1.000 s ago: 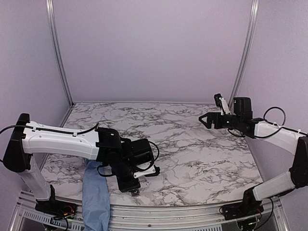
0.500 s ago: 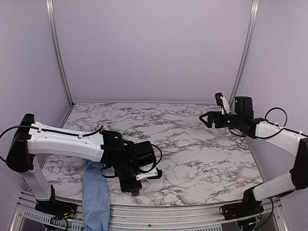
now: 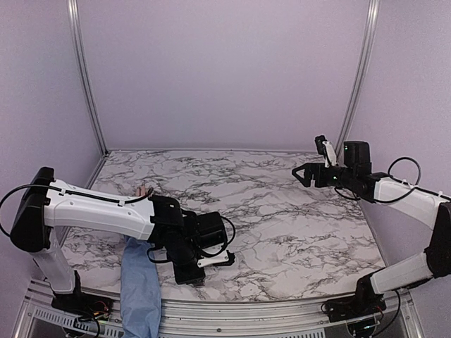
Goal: Paint the nails
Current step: Pick up the nail polish bottle from the center of the board.
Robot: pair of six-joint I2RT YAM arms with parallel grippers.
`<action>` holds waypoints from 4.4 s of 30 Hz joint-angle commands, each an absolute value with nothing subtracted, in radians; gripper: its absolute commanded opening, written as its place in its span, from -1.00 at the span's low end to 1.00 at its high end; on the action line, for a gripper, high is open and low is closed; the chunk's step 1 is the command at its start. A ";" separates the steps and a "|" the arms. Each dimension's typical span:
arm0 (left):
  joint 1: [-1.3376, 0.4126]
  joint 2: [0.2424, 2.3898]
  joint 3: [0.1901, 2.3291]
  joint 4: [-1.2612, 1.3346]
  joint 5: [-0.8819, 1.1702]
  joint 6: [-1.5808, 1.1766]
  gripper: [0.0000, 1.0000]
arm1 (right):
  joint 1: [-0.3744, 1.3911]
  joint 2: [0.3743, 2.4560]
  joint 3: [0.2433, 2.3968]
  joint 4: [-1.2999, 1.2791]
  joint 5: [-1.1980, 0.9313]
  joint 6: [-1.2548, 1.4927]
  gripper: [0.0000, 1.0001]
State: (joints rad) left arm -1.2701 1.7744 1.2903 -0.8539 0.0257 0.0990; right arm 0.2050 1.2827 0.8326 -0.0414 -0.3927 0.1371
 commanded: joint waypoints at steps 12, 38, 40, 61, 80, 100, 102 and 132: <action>-1.275 1.807 1.298 -0.824 0.011 0.130 -0.58 | 0.201 1.280 0.841 -0.013 -0.382 0.122 0.97; -1.159 1.637 1.511 -0.975 0.066 0.115 -1.00 | 0.250 1.304 0.817 0.182 -0.722 -0.100 0.97; -1.150 1.614 1.515 -0.977 0.068 0.110 -1.00 | 0.290 1.279 0.810 0.204 -0.710 -0.123 0.97; -1.014 1.435 1.450 -0.840 0.162 0.253 -1.00 | 0.446 1.152 0.900 0.095 -0.813 -0.020 0.97; -1.025 1.452 1.508 -0.721 0.327 0.255 -1.00 | 0.875 1.204 0.751 0.214 -0.661 -0.151 0.47; -1.071 1.430 1.460 -0.721 0.284 0.247 -1.00 | 1.004 1.394 0.900 0.199 -0.644 -0.210 -0.09; -1.073 1.433 1.460 -0.721 0.285 0.246 -1.00 | 1.007 1.399 0.903 0.196 -0.645 -0.209 -0.17; -1.086 1.474 1.462 -0.733 0.302 0.236 -1.00 | 1.015 1.416 0.930 0.149 -0.626 -0.255 -0.51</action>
